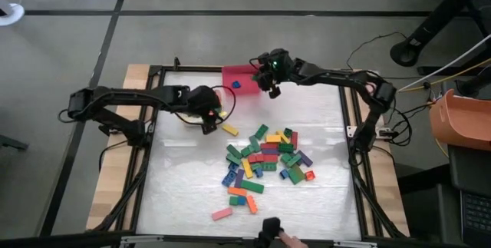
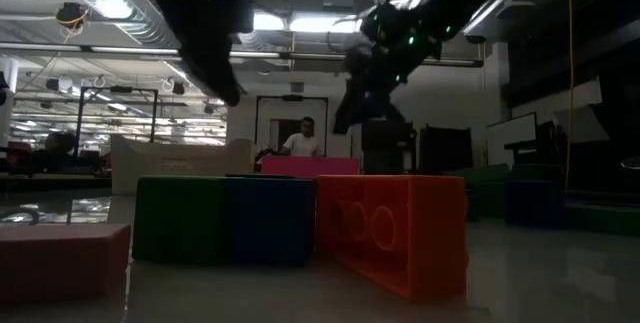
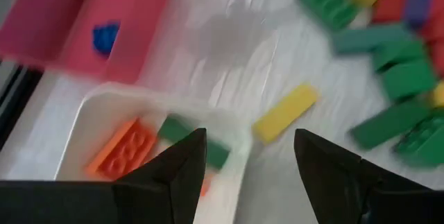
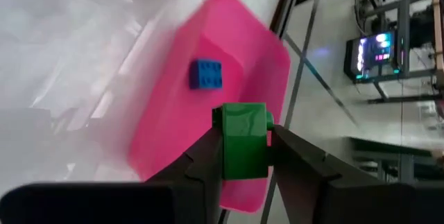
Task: Sort blocks by size
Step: Put the small green game piece into the red bin, then put the small blue game piece into the red bin
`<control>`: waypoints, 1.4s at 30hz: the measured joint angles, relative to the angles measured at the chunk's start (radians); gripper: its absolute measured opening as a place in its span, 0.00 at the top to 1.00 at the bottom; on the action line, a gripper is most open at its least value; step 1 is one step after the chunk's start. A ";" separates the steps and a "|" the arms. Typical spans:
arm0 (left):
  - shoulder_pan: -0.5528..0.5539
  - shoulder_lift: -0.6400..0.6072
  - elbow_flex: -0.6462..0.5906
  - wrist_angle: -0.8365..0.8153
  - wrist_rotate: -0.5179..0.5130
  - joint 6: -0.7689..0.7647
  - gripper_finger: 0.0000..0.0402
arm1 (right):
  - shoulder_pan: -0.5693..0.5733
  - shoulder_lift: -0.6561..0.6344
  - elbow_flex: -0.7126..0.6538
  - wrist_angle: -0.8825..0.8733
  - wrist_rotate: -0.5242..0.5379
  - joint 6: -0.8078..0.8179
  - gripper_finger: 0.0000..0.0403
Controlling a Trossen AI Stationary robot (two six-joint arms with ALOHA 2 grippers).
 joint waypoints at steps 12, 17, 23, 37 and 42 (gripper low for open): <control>-0.209 0.002 0.000 0.168 0.085 -0.105 0.49 | -0.013 0.115 0.000 0.113 0.014 -0.003 0.71; -0.315 0.035 0.000 0.213 0.085 -0.193 0.49 | -0.013 0.115 0.000 0.123 0.027 0.005 0.71; -0.413 0.127 0.000 0.249 0.080 -0.222 0.49 | -0.013 0.115 0.000 0.131 0.122 0.022 0.61; -0.460 0.221 0.000 0.293 0.073 -0.383 0.49 | -0.002 0.106 0.000 0.133 0.158 0.029 0.41; -0.521 0.252 0.000 0.300 0.076 -0.417 0.49 | 0.016 0.100 0.002 0.124 0.196 0.019 0.42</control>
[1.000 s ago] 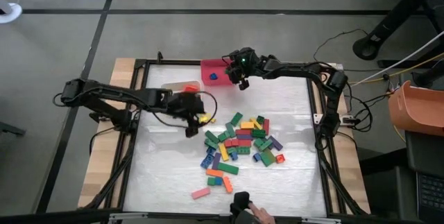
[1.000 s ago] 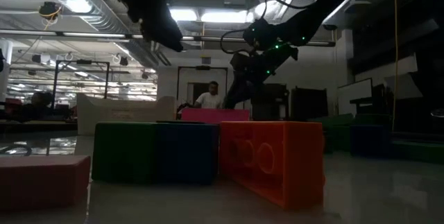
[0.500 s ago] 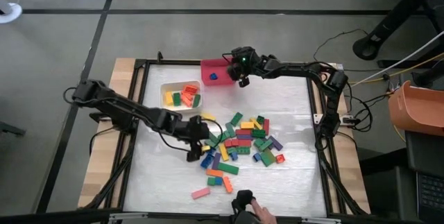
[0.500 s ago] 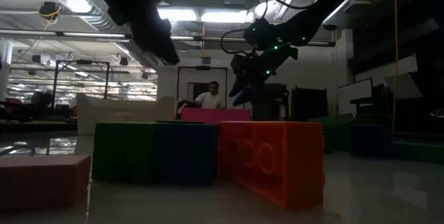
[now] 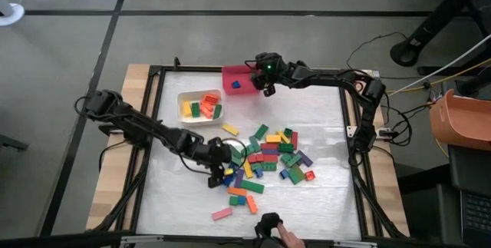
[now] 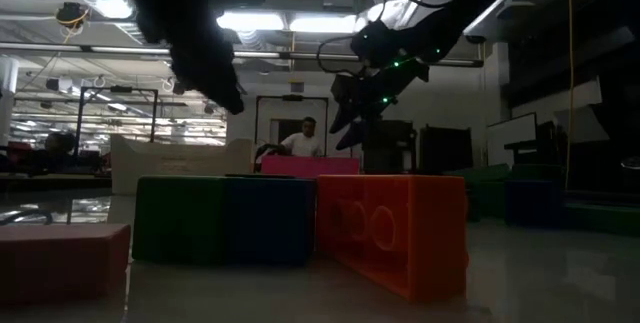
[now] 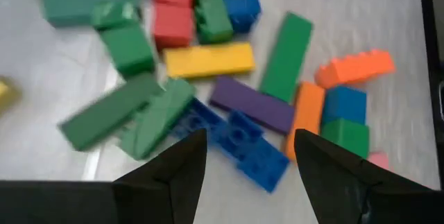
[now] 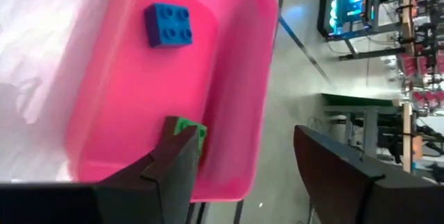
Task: Sort blocks by size
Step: Put the small blue game piece into the red bin
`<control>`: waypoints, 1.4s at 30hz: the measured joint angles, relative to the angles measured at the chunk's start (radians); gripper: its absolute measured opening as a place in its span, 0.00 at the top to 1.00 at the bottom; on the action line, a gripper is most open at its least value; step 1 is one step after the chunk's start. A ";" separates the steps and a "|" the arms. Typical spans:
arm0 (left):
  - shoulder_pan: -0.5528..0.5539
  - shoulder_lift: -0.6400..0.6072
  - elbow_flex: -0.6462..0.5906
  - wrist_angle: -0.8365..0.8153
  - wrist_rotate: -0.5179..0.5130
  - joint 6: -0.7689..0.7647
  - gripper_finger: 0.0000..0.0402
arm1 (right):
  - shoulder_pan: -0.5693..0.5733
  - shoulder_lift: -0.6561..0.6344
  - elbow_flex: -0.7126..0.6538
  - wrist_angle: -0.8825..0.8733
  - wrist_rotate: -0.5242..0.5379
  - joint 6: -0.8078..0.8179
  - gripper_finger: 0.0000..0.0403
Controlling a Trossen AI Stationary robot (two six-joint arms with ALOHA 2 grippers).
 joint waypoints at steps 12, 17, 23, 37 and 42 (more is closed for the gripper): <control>-0.113 0.169 0.000 0.150 -0.024 0.155 0.49 | 0.074 -0.001 0.004 -0.005 -0.001 -0.007 0.42; -0.114 0.196 0.000 0.140 -0.051 0.167 0.49 | 0.123 -0.001 0.047 -0.099 0.031 -0.022 0.42; -0.119 0.202 0.000 0.125 -0.055 0.202 0.49 | 0.188 -0.001 0.175 -0.364 0.097 -0.044 0.42; -0.178 0.202 0.000 0.062 -0.056 0.105 0.49 | 0.267 -0.002 0.468 -0.683 0.107 -0.023 0.42; -0.187 0.202 0.000 0.061 -0.056 0.112 0.49 | 0.281 -0.002 0.502 -0.682 0.106 -0.022 0.42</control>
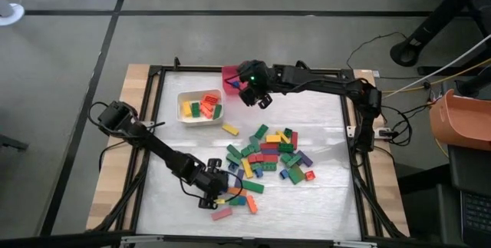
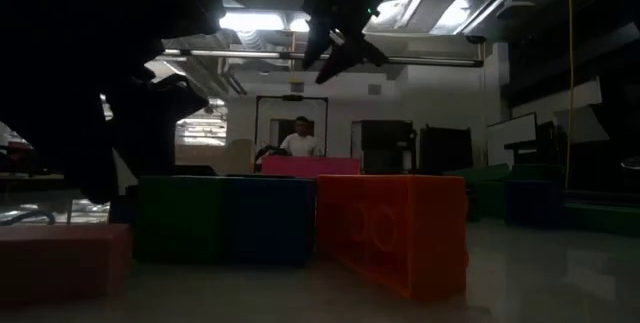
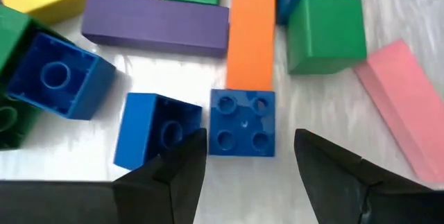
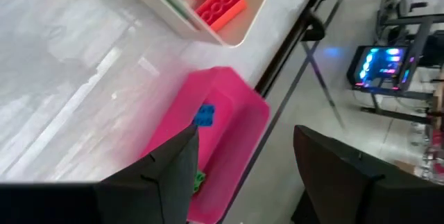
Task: Sort blocks by size
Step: Put the small blue game piece into the red bin
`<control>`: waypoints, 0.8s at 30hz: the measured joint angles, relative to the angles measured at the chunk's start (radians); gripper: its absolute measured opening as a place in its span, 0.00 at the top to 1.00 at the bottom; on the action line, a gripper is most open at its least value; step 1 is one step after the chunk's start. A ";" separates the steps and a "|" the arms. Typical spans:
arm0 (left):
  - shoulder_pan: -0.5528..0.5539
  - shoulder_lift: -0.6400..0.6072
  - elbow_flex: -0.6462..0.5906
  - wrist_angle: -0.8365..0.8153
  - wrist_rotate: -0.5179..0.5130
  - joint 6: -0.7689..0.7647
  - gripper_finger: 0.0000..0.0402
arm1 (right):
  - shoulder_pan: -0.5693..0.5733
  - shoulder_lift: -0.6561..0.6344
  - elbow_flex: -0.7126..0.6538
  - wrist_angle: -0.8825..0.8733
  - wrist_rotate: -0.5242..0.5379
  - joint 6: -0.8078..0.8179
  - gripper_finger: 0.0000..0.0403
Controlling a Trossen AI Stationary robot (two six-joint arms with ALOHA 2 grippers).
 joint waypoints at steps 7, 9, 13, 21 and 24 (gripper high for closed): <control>0.009 0.012 0.000 0.004 -0.030 0.038 0.49 | 0.001 0.000 0.005 -0.034 -0.006 0.001 0.42; 0.009 0.030 0.000 0.016 -0.030 0.042 0.49 | 0.000 0.000 0.005 -0.056 -0.006 0.001 0.42; 0.008 0.060 0.002 0.027 -0.027 0.045 0.49 | -0.001 0.000 0.005 -0.098 -0.004 0.001 0.42; 0.009 0.059 0.002 0.035 -0.026 0.078 0.69 | -0.010 -0.051 0.005 -0.270 0.071 -0.006 0.42; 0.015 0.047 0.001 0.028 -0.025 0.100 0.70 | -0.033 -0.110 0.005 -0.325 0.071 0.012 0.42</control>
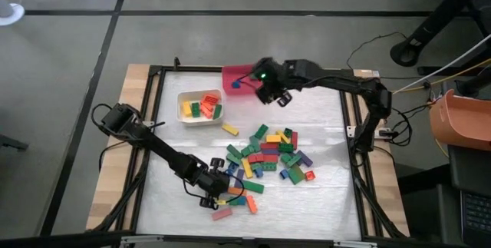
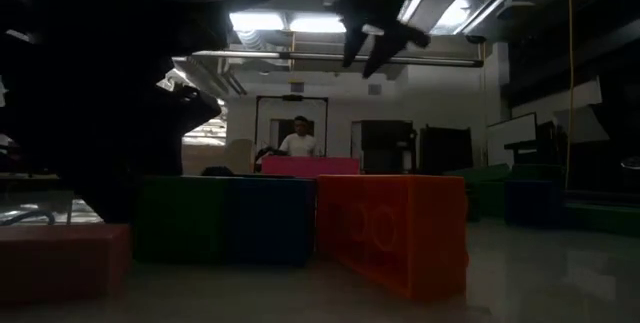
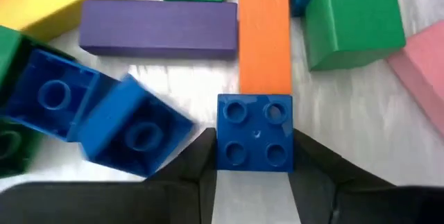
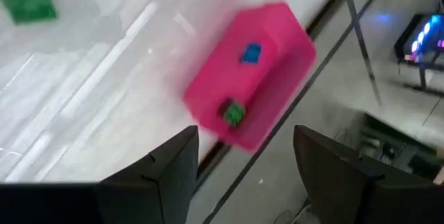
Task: Sort blocks by size
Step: Put the small blue game piece into the red bin
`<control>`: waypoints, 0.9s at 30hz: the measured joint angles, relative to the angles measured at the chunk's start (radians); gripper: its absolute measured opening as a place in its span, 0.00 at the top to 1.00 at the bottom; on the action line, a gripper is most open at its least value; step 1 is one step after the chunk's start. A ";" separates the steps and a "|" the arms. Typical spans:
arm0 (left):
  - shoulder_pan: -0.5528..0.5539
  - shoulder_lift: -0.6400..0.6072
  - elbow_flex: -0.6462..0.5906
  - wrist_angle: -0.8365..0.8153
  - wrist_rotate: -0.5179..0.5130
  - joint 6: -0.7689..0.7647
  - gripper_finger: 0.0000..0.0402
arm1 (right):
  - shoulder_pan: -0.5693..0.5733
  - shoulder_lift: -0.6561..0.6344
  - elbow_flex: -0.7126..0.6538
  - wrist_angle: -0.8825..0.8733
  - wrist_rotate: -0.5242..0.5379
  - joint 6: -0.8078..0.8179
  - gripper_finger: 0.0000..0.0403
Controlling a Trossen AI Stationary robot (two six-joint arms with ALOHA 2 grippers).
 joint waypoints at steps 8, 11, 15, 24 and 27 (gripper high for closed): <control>0.077 -0.137 -0.002 -0.004 0.001 0.106 0.70 | -0.118 -0.170 0.000 -0.122 -0.191 0.091 0.42; 0.135 -0.201 -0.001 0.001 -0.001 0.183 0.70 | -0.174 -0.212 -0.019 -0.167 -0.365 0.119 0.42; 0.235 -0.259 -0.001 0.001 -0.006 0.320 0.69 | -0.227 -0.265 -0.112 -0.189 -0.539 0.118 0.42; 0.577 -0.265 -0.001 0.050 -0.012 0.609 0.68 | -0.218 -0.309 -0.432 -0.123 -0.589 0.131 0.42; 0.702 -0.265 -0.001 0.137 -0.013 0.658 0.68 | -0.200 -0.309 -0.534 -0.091 -0.601 0.132 0.42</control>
